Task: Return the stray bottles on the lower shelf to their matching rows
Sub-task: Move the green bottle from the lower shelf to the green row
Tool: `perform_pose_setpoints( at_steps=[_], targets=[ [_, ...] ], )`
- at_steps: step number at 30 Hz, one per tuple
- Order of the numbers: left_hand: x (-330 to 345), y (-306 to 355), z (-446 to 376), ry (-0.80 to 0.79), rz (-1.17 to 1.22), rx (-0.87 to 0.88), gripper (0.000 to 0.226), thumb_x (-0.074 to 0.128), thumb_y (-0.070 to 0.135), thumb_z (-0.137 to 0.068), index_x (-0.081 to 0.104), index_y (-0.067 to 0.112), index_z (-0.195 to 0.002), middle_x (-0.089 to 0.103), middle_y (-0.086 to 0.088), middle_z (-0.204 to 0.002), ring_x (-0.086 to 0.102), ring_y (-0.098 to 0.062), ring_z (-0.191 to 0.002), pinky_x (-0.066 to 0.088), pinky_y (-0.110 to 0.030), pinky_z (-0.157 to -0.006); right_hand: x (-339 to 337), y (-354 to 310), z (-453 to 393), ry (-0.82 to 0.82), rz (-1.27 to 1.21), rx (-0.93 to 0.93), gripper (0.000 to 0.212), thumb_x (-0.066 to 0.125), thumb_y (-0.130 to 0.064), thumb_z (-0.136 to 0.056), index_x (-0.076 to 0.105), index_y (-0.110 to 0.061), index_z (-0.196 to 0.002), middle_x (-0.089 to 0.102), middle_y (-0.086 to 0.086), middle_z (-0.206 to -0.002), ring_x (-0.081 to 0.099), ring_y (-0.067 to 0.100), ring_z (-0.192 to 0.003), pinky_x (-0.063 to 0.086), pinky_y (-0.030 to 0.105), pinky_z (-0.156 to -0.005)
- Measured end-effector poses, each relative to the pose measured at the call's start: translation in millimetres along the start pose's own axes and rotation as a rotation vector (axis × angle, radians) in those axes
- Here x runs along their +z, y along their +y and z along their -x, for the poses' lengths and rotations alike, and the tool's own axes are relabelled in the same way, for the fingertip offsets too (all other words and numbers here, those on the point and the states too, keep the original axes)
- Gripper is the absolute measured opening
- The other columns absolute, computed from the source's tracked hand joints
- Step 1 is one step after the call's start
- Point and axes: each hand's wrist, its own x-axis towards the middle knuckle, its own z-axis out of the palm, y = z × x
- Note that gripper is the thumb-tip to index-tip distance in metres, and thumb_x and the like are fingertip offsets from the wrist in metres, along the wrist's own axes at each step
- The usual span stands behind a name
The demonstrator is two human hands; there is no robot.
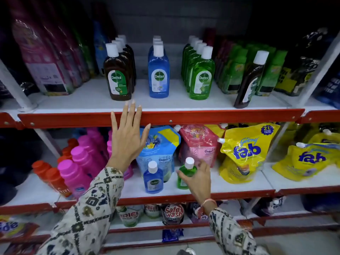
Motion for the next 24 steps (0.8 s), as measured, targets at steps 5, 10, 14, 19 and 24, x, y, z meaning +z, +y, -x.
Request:
perform_pose_setpoints(
  at_steps=[5,10,14,19,24],
  targets=[
    [2,-3,-1,0.038,0.033,0.002,0.056,0.034,0.042,-0.099,0.034,0.012,-0.146,0.041,-0.012,-0.151,0.027,-0.028,-0.145,0.014,-0.057,-0.118,21,-4,13,0.042,-0.101,0.219,0.086,0.085,-0.046,-0.063,0.044,-0.001,-0.124,0.053,0.017,-0.121,0.058,0.038,-0.109,0.049,0.044,-0.086],
    [3,-5,0,0.067,0.027,0.008,0.054,0.036,0.040,-0.099,0.034,0.012,-0.146,0.045,-0.013,-0.147,0.030,-0.029,-0.143,0.016,-0.058,-0.118,24,-8,13,0.147,-0.171,0.287,0.074,0.088,-0.033,-0.061,0.051,0.000,-0.115,0.059,0.017,-0.112,0.060,0.038,-0.102,0.048,0.040,-0.081],
    [4,-5,0,0.059,0.025,0.008,0.054,0.037,0.040,-0.099,0.035,0.012,-0.146,0.045,-0.013,-0.147,0.030,-0.030,-0.143,0.014,-0.058,-0.118,6,-16,14,0.189,-0.249,0.171,0.070,0.090,-0.035,-0.058,0.057,-0.006,-0.113,0.063,0.009,-0.105,0.063,0.031,-0.097,0.046,0.033,-0.078],
    [3,-3,0,0.041,0.031,-0.008,0.055,0.036,0.041,-0.099,0.035,0.011,-0.145,0.046,-0.014,-0.146,0.031,-0.030,-0.143,0.014,-0.058,-0.119,-45,-54,5,0.201,-0.379,-0.016,0.077,0.091,-0.039,-0.058,0.057,-0.016,-0.123,0.064,0.002,-0.113,0.063,0.016,-0.095,0.056,0.028,-0.082],
    [3,-3,-1,0.065,0.080,-0.007,0.055,0.038,0.040,-0.097,0.039,0.011,-0.143,0.048,-0.012,-0.144,0.033,-0.029,-0.141,0.015,-0.057,-0.119,-96,-103,-12,0.312,-0.476,-0.199,0.084,0.087,-0.050,-0.053,0.057,-0.025,-0.127,0.068,0.000,-0.112,0.068,0.016,-0.101,0.058,0.033,-0.087]
  ],
)
